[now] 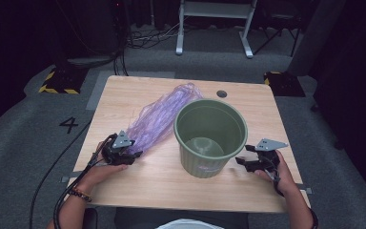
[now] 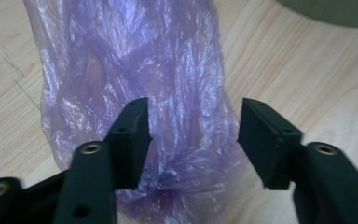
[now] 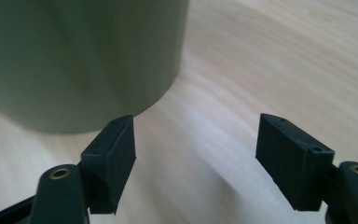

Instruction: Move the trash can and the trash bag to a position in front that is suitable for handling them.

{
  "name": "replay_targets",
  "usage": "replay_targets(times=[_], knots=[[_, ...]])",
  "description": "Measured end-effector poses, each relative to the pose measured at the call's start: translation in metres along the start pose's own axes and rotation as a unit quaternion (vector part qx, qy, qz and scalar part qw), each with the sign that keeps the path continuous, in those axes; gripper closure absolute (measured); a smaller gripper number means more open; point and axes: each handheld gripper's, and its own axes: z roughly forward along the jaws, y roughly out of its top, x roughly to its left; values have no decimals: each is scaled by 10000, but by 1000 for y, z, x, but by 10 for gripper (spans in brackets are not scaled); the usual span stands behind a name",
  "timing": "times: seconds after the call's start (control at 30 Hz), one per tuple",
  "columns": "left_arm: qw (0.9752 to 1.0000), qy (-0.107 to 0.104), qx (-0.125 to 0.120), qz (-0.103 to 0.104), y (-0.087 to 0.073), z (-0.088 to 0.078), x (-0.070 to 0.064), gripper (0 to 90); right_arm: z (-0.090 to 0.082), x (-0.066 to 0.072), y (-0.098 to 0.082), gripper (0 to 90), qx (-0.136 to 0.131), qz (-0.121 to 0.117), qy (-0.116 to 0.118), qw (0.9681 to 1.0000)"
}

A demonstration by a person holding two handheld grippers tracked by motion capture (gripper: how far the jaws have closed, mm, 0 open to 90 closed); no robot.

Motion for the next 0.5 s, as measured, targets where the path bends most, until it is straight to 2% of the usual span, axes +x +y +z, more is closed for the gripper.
replay_targets(times=[0.1,0.2,0.37,0.5], knots=[[9999,-53,137,-41,-3,7,2,563,-6,10,-5,280,-22,-56,106,9999],[9997,-155,134,-125,-6,9,4,624,-11,22,-7,269,-134,-135,257,9995],[9994,-266,121,-182,-9,11,4,674,-12,42,-6,246,-383,-202,519,9977],[9989,-379,107,-235,-9,12,3,677,-8,53,-1,229,-488,-170,597,9969]])
